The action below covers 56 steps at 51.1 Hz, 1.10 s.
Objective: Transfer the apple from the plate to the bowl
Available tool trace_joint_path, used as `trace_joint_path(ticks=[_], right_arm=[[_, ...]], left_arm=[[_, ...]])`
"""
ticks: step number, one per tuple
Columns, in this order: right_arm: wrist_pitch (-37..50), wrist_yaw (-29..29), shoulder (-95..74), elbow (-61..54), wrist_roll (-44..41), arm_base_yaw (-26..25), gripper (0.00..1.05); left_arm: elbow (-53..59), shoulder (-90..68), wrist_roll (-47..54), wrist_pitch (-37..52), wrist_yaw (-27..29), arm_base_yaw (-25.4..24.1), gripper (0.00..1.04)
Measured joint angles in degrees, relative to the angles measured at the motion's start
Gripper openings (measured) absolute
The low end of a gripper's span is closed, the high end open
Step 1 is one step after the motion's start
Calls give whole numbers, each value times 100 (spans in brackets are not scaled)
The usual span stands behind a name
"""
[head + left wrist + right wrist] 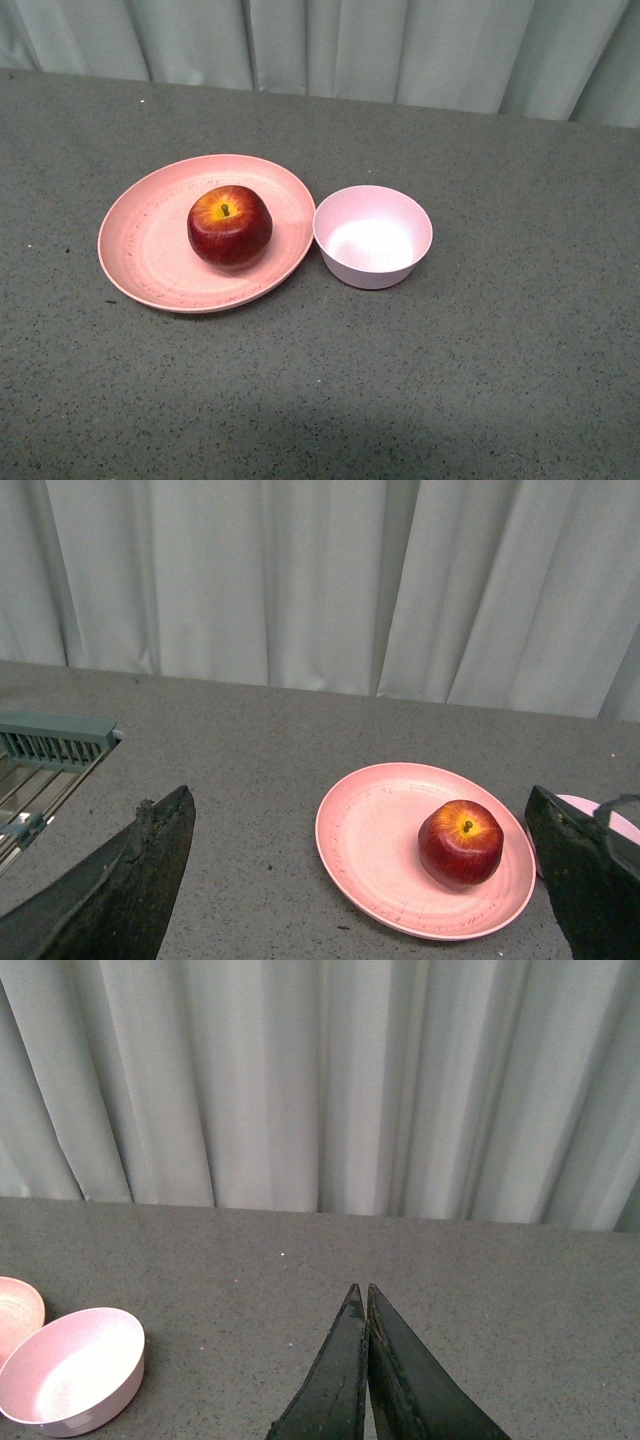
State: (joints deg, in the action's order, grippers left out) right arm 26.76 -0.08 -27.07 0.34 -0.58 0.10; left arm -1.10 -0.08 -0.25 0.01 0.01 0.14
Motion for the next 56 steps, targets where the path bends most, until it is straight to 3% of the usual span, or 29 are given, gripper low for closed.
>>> trace_joint_path(ticks=[41, 47, 56], right_arm=[[-1635, 9, 1687, 0, 0, 0, 1], [-2592, 17, 2437, 2, 0, 0, 1], [-2664, 15, 2677, 2, 0, 0, 1]], left_arm=[[0, 0, -2, 0, 2, 0, 98], [0, 0, -2, 0, 4, 0, 98], [0, 0, 0, 0, 2, 0, 98]])
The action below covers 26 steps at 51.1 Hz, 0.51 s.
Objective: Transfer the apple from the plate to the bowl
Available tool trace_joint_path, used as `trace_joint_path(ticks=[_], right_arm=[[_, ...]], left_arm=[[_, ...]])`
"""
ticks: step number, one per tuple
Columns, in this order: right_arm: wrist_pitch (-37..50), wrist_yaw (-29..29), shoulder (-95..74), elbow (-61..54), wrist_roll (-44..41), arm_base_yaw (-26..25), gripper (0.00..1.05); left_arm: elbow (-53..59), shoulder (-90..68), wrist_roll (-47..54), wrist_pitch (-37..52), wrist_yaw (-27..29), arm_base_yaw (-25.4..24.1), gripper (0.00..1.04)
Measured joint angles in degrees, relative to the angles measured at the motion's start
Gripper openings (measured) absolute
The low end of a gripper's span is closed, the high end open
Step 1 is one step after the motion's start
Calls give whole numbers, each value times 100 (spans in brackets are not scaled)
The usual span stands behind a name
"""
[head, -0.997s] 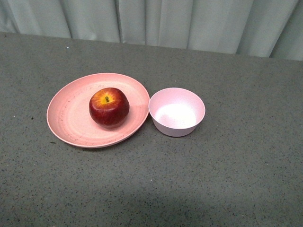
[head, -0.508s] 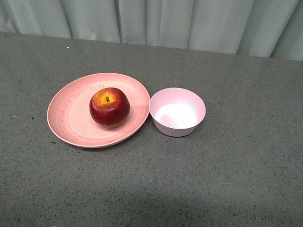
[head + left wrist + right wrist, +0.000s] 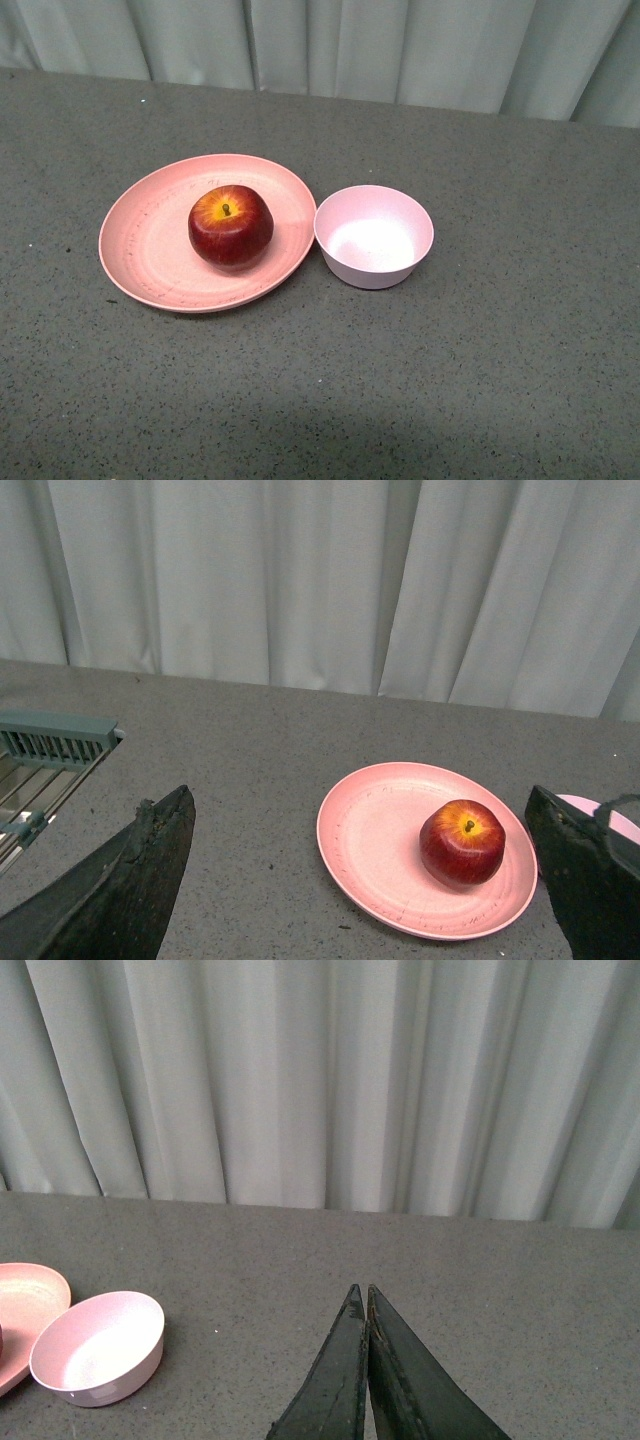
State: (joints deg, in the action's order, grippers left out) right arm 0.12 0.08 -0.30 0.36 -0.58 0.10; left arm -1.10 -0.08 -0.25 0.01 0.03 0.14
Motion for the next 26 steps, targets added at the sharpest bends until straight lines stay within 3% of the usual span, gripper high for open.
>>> trace_joint_path(ticks=[6, 12, 22, 26], right_arm=[[-2, 2, 7, 0, -2, 0, 25], [-2, 2, 4, 0, -2, 0, 42], [-2, 2, 7, 0, -2, 0, 86], [-2, 2, 7, 0, 4, 0, 97]], left_arm=[[0, 0, 0, 0, 0, 0, 98], [0, 0, 0, 0, 2, 0, 98], [0, 0, -2, 0, 2, 0, 98], [0, 0, 0, 0, 2, 0, 98]])
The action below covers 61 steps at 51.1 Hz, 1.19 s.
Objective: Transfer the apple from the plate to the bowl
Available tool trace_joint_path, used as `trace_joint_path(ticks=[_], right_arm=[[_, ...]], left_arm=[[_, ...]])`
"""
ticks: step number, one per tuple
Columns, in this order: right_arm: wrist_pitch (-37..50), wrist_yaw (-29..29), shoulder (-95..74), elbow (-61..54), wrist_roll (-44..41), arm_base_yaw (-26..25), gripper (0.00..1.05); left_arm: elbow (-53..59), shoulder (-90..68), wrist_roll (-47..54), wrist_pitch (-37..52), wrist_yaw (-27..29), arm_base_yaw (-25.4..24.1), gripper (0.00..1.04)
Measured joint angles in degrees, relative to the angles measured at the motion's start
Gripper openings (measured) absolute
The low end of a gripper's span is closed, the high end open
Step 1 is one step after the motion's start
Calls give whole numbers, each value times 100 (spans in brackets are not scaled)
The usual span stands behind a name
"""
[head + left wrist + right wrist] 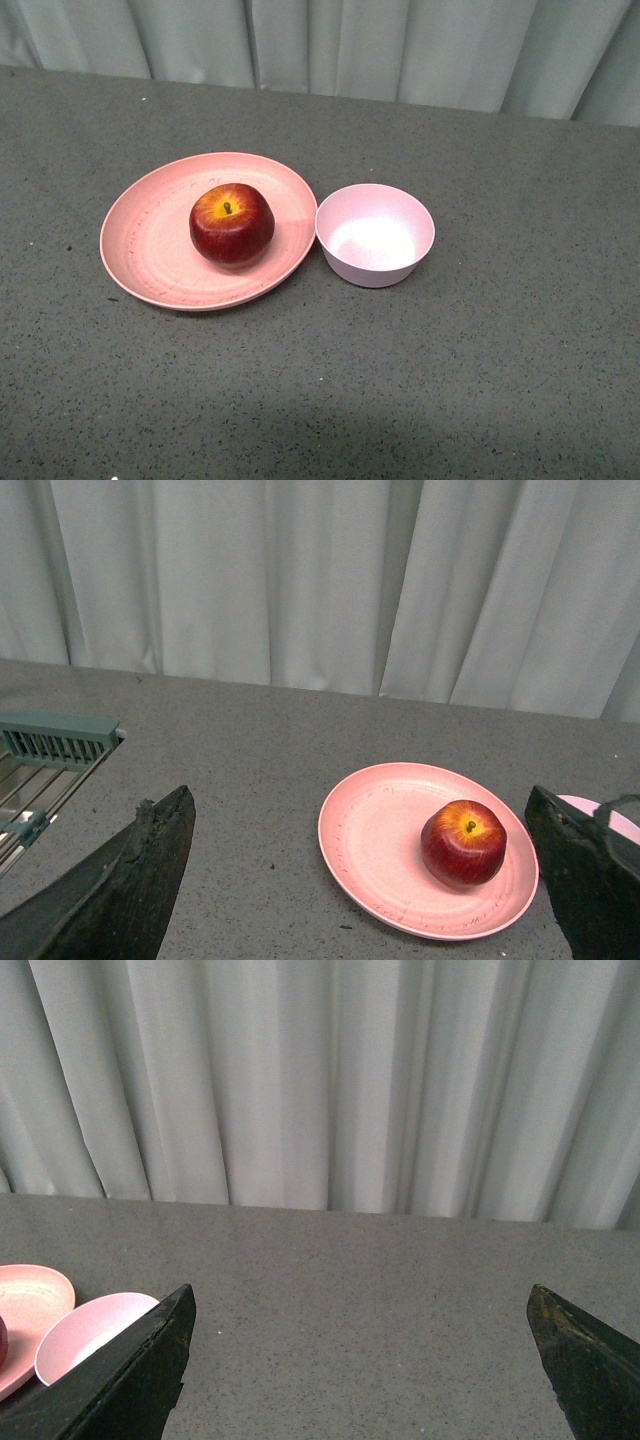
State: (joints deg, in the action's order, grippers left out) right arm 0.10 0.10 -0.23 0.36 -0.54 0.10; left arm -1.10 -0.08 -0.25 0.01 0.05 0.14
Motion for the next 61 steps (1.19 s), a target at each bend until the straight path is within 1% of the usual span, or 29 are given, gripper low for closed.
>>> trace_joint_path(ticks=[2, 3, 4, 5, 7, 8, 10, 12, 16, 21, 25, 27, 30, 38, 48, 52, 61], right_arm=[[0, -2, 0, 0, -2, 0, 95], [0, 0, -2, 0, -2, 0, 95], [0, 0, 0, 0, -2, -2, 95], [0, 0, -2, 0, -2, 0, 95], [-2, -2, -2, 0, -2, 0, 95], [-2, -11, 0, 0, -2, 0, 95], [-2, -9, 2, 0, -2, 0, 95], [-2, -2, 0, 0, -2, -2, 95], [-2, -2, 0, 0, -2, -2, 95], [-2, -2, 2, 0, -2, 0, 95], [-2, -4, 2, 0, -2, 0, 95], [-2, -4, 2, 0, -2, 0, 95], [-2, -4, 2, 0, -2, 0, 95], [-2, -2, 2, 0, -2, 0, 95], [-2, -2, 2, 0, -2, 0, 95], [-2, -2, 2, 0, -2, 0, 95], [-2, -2, 2, 0, -2, 0, 95]], left_arm=[[-2, -7, -9, -7, 44, 7, 98], [-26, -68, -52, -111, 286, 92, 98], [-129, -227, -192, -435, 879, 278, 98], [-195, -387, -256, -603, 1139, 409, 98], [-223, -656, -369, -658, 1714, 570, 98], [-223, -817, -415, -623, 1912, 647, 98], [-223, -1051, -476, -494, 2006, 702, 98], [-223, -1484, -564, -155, 2026, 715, 98], [-247, -2269, -603, 697, 1928, 684, 98], [-437, -3668, -728, 1956, 1602, 562, 98], [-890, -5200, -868, 2988, 1294, 531, 98], [-1178, -5910, -949, 3226, 1102, 544, 98], [-1633, -6839, -968, 3309, 850, 623, 98], [-2487, -8343, -852, 3204, 645, 850, 98], [-3381, -9381, -848, 2811, 210, 1102, 98], [-3733, -9729, -813, 2481, -17, 1222, 98], [-4138, -10177, -669, 2247, -111, 1353, 98]])
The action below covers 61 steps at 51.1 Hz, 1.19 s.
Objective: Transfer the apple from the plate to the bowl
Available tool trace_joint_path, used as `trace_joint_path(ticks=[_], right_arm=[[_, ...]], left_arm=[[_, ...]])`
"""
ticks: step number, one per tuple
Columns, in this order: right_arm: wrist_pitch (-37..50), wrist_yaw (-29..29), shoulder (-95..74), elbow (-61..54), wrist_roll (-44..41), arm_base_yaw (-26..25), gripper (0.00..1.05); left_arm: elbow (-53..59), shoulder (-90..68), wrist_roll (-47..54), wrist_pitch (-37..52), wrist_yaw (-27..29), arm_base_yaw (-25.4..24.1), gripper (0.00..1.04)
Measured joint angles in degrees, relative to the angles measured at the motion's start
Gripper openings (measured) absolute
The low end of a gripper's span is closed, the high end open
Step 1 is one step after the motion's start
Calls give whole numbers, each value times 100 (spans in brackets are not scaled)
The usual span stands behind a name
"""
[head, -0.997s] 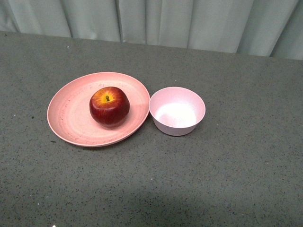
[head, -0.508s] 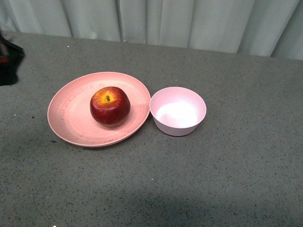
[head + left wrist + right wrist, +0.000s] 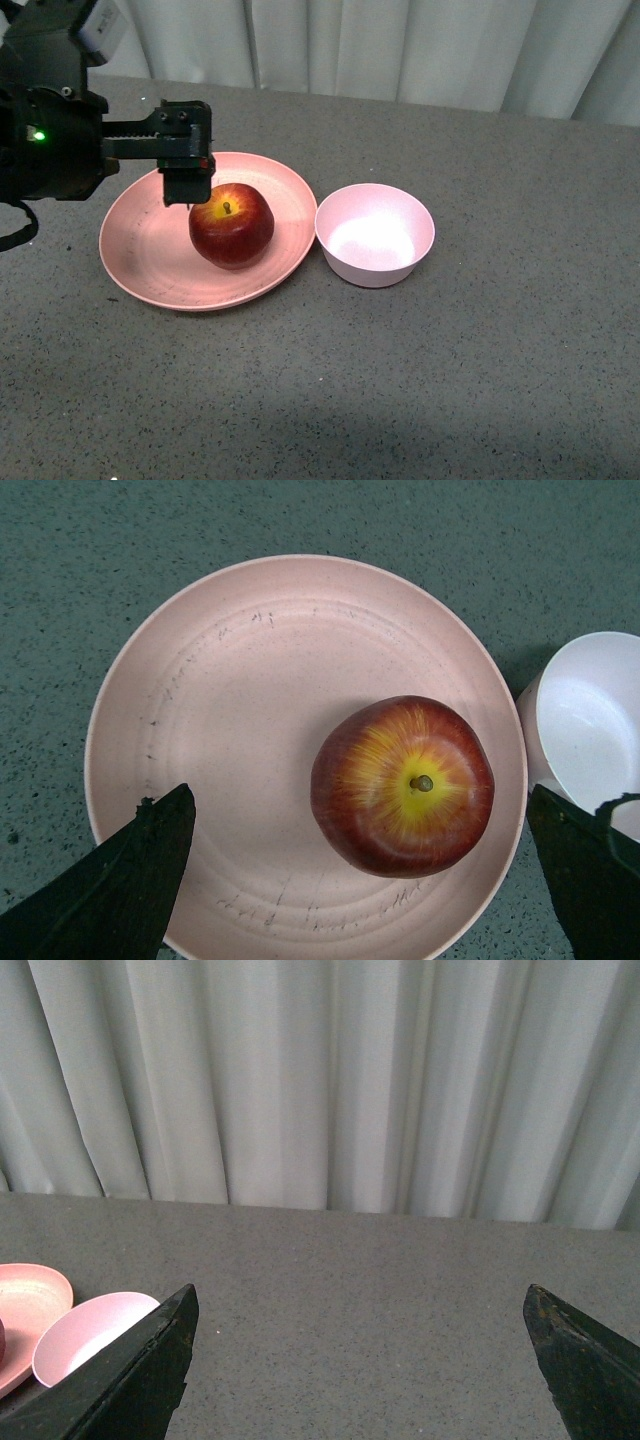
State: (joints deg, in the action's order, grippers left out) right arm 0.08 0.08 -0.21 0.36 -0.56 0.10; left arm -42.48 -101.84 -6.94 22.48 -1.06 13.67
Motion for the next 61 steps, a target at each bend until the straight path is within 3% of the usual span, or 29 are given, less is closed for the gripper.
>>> trace_joint_path(ticks=[24, 61], right_arm=[[0, 0, 0, 0, 0, 0, 95], [0, 0, 0, 0, 0, 0, 95]], left_arm=[[-717, -846, 160, -570, -450, 157, 98], [-1084, -1475, 223, -597, -304, 260, 98]])
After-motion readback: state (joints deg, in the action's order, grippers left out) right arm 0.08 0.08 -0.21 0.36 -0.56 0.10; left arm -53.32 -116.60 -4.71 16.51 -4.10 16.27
